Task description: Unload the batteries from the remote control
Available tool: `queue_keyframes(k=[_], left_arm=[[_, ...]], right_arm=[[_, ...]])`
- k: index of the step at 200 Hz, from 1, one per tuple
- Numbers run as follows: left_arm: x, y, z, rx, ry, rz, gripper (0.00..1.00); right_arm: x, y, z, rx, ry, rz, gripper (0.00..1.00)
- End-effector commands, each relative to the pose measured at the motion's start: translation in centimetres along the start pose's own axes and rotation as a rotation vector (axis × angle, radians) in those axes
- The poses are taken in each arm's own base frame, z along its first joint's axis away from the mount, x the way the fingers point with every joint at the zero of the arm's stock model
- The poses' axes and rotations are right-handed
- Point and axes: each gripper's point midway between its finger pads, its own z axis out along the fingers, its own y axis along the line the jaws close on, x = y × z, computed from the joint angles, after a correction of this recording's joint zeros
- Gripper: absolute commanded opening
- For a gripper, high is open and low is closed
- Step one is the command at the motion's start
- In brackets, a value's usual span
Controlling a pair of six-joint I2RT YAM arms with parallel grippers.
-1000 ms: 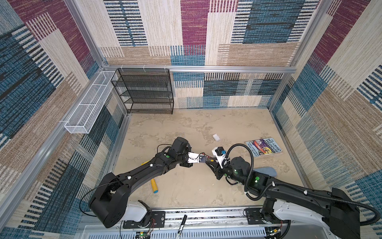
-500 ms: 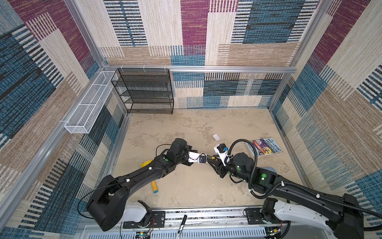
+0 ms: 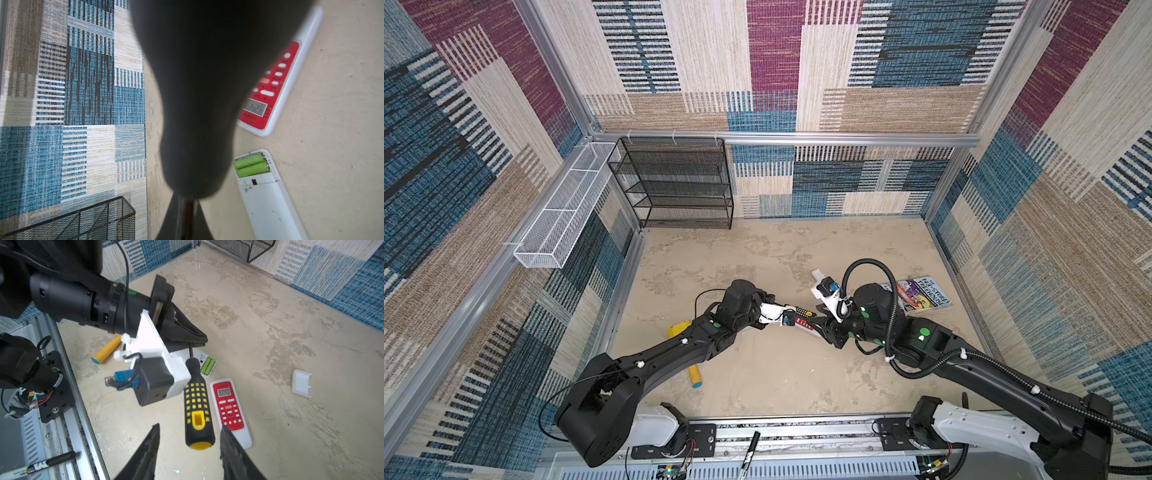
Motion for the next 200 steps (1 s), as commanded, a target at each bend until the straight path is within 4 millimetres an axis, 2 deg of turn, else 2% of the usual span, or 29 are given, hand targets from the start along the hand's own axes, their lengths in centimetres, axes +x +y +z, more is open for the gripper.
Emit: queue_keyframes(k=[1, 37, 70, 112, 147, 176, 189, 200], left_arm=[[-0.7, 1.2, -0.4, -0.051, -0.034, 0.021, 0.0], [-1.0, 1.3, -0.7, -0.054, -0.046, 0.022, 0.0], [-1.2, 1.6, -0.9, -0.065, -0.048, 0.036, 0.0], [-1.3, 1.5, -0.9, -0.064, -0.039, 0.063, 0.0], [-1.3, 1.5, -0.9, -0.062, -0.035, 0.067, 0.0], [-1.3, 1.6, -0.9, -0.068, -0.03, 0.065, 0.0], [-1.3, 1.7, -0.9, -0.072, -0.031, 0.065, 0.0], [-1.3, 1.8, -0.9, -0.073, -0.033, 0.062, 0.0]], right_arm=[[0.6, 0.4, 0.3, -0.051, 0.046, -0.027, 0.5], [0.4, 0.4, 1.6, -0.087, 0.06, -0.042, 0.5], [0.2, 0.0, 2.6, -0.106, 0.061, -0.038, 0.43], [-0.5, -0.2, 3.0, -0.123, 0.04, -0.042, 0.4], [-0.4, -0.1, 3.6, -0.14, 0.049, -0.04, 0.31], [0.1, 0.0, 4.0, -0.148, 0.063, -0.032, 0.29], [0.1, 0.0, 4.0, -0.151, 0.061, -0.03, 0.25], [0.0, 0.1, 4.1, -0.157, 0.057, -0.028, 0.17]])
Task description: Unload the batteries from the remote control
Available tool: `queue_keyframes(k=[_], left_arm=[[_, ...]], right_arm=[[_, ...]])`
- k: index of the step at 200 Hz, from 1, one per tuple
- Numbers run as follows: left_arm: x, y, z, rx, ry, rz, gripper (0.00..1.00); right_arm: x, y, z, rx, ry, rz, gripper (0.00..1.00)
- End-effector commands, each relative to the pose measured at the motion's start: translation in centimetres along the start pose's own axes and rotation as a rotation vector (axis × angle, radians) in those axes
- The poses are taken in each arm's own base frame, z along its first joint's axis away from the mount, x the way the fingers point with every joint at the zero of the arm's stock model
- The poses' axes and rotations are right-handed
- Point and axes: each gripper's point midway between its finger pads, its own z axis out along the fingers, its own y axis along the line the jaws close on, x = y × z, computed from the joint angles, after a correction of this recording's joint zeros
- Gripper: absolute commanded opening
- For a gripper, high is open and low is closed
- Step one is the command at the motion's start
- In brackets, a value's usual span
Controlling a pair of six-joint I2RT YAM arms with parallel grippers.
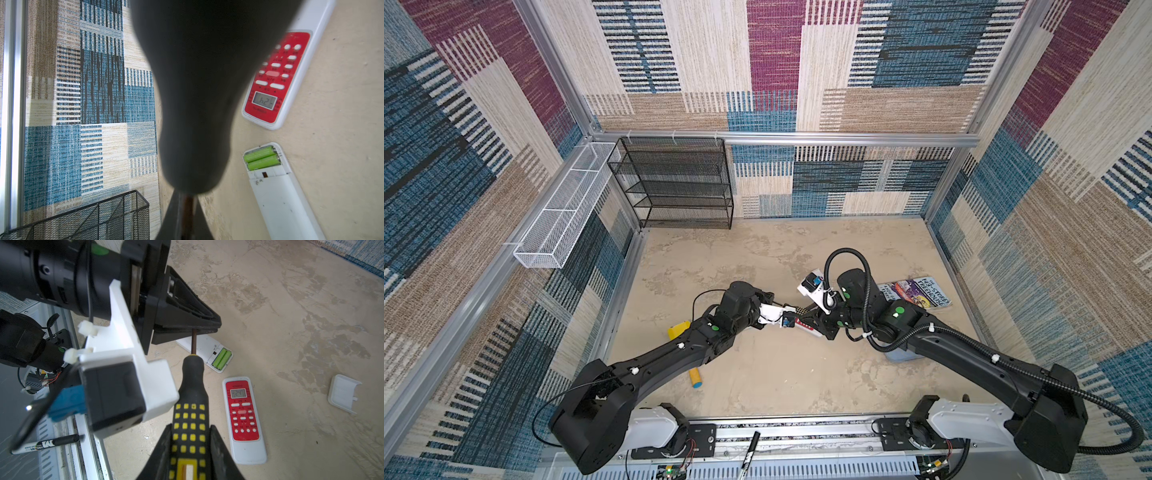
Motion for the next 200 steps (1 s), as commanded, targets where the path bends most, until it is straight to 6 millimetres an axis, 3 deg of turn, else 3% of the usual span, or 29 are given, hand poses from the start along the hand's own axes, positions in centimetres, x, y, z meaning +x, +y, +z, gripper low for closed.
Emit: queue_keyframes(k=[1, 15, 32, 61, 80, 123, 177, 200], left_arm=[[-1.0, 1.0, -0.2, -0.034, -0.05, 0.012, 0.0], [-1.0, 1.2, -0.1, -0.04, -0.051, -0.001, 0.0], [-1.0, 1.4, -0.1, -0.045, -0.048, -0.036, 0.0], [0.0, 1.2, 0.1, -0.001, 0.013, -0.139, 0.51], [0.7, 0.4, 0.4, 0.045, 0.044, -0.191, 0.98], [3.2, -3.1, 0.0, 0.29, 0.141, -0.343, 0.99], [4.5, -8.5, -1.1, 0.548, 0.224, -0.382, 0.99], [5.1, -9.9, -0.9, 0.608, 0.269, -0.426, 0.99]], right_arm=[[-1.0, 0.3, 0.1, -0.023, -0.044, -0.019, 0.16], [-1.2, 0.4, 0.2, -0.028, -0.051, -0.015, 0.0], [-1.2, 0.3, 0.2, -0.021, -0.057, -0.011, 0.0], [-0.7, -0.8, 0.2, 0.04, -0.063, 0.016, 0.0], [-0.1, -1.7, 0.0, 0.1, -0.07, 0.039, 0.0], [1.8, -3.1, -0.4, 0.19, -0.064, 0.079, 0.0], [4.2, -3.4, 0.1, 0.212, -0.019, 0.105, 0.0], [4.9, -3.2, 0.2, 0.203, -0.005, 0.111, 0.0]])
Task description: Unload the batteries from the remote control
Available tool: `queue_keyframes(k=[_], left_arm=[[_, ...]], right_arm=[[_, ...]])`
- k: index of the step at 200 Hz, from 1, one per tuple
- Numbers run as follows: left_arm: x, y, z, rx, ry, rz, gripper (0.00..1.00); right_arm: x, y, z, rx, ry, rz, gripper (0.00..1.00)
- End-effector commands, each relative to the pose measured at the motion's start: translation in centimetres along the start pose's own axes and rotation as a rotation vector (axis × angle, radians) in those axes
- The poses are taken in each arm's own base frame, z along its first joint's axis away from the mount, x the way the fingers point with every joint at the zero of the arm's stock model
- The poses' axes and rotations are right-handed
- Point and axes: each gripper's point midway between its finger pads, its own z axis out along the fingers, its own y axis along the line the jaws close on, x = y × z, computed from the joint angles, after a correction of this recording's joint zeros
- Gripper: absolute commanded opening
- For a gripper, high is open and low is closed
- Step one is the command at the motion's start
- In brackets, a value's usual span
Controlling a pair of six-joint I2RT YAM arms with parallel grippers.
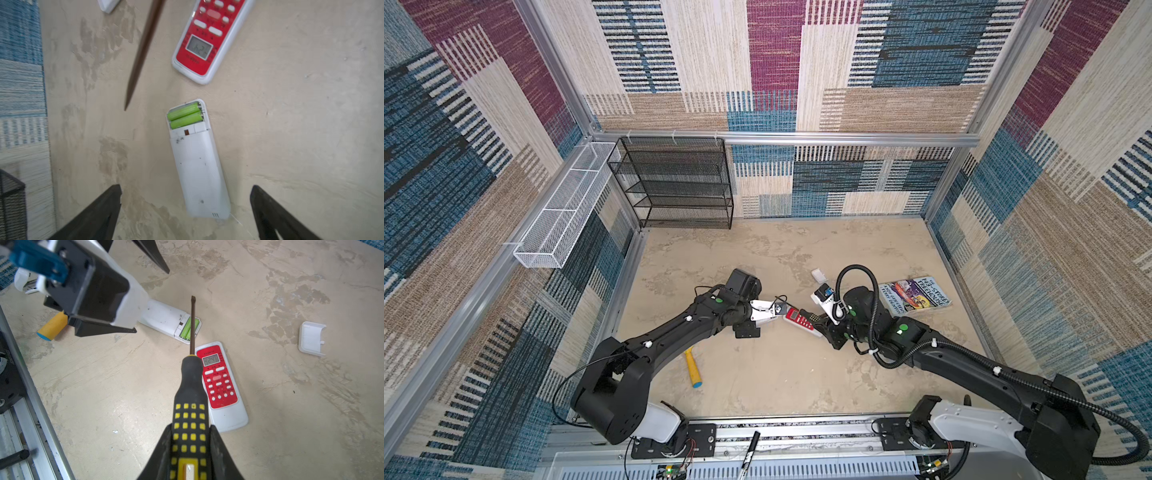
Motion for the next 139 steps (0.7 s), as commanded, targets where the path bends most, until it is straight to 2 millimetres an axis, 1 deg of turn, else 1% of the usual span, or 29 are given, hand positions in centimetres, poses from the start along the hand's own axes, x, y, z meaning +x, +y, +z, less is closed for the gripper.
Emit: queue_keyframes(k=[1, 27, 83, 125, 139], left_arm=[[1.4, -2.3, 0.5, 0.118, 0.058, -0.071, 0.99], [2.0, -2.4, 1.4, 0.163, 0.066, -0.136, 0.99], [3.7, -1.9, 3.2, 0.237, 0.072, -0.237, 0.99], [4.6, -2.0, 4.3, 0.262, 0.078, -0.242, 0.99], [4.8, -2.1, 4.7, 0.261, 0.082, -0.239, 0.97]], right_arm=[[-0.7, 0.0, 0.0, 0.005, -0.04, 0.011, 0.0], [-0.2, 0.2, 0.2, -0.006, -0.032, 0.016, 0.0], [-0.1, 1.1, 0.7, -0.052, -0.032, 0.021, 0.0], [0.0, 1.7, 1.1, -0.077, -0.03, 0.025, 0.0], [0.2, 1.8, 1.3, -0.083, -0.022, 0.027, 0.0]])
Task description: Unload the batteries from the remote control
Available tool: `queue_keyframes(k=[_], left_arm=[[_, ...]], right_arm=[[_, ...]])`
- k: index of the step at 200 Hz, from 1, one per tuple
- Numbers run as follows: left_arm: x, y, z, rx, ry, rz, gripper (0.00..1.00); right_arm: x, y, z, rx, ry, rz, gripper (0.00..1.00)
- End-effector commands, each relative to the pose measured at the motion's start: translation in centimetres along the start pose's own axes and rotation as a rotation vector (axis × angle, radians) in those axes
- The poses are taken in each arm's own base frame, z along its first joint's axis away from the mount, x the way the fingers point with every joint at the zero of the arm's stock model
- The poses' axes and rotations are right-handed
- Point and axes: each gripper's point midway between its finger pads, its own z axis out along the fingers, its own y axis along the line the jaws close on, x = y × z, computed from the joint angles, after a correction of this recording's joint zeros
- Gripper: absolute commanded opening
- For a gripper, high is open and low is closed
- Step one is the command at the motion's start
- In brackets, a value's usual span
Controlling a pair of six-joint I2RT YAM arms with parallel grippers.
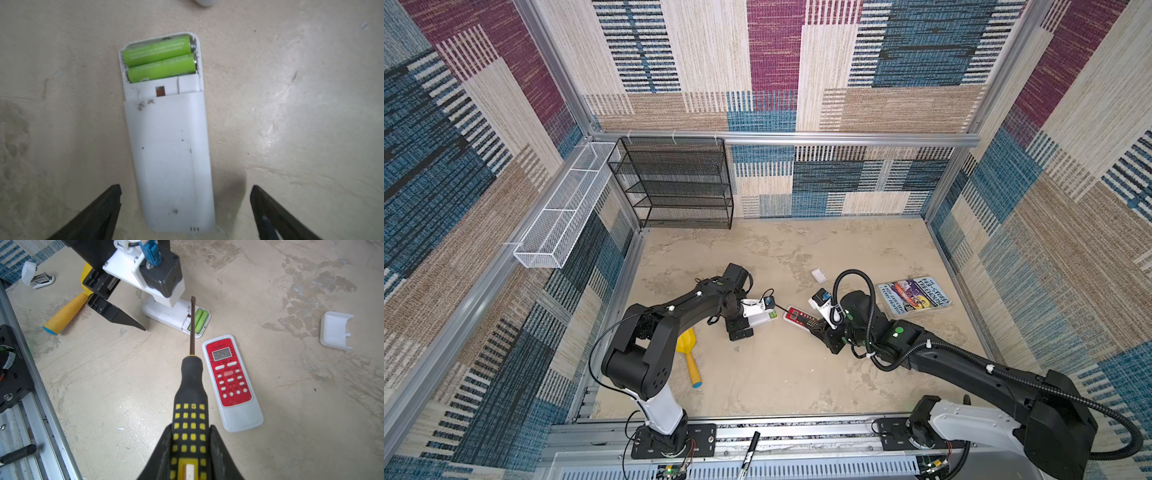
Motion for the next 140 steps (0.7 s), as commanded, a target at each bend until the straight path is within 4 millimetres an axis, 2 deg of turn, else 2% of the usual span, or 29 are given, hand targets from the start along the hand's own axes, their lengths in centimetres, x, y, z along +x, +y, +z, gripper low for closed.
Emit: queue_keyframes(k=[1, 40, 86, 140], left_arm=[[-0.1, -0.2, 0.5, 0.025, -0.014, 0.001, 0.96], [0.3, 0.2, 1.3, 0.014, -0.001, -0.004, 0.87], [1.1, 0.2, 1.6, 0.012, 0.021, 0.006, 0.7], [2.0, 0.0, 2.0, 0.016, 0.06, 0.026, 0.6]], right_arm=[[-0.9, 0.6, 0.3, -0.027, -0.038, 0.012, 0.0], [-0.3, 0.8, 0.9, -0.03, -0.013, 0.019, 0.0], [0.1, 0.5, 0.9, -0.008, -0.005, 0.043, 0.0], [0.7, 0.3, 0.9, 0.005, 0.016, 0.056, 0.0]])
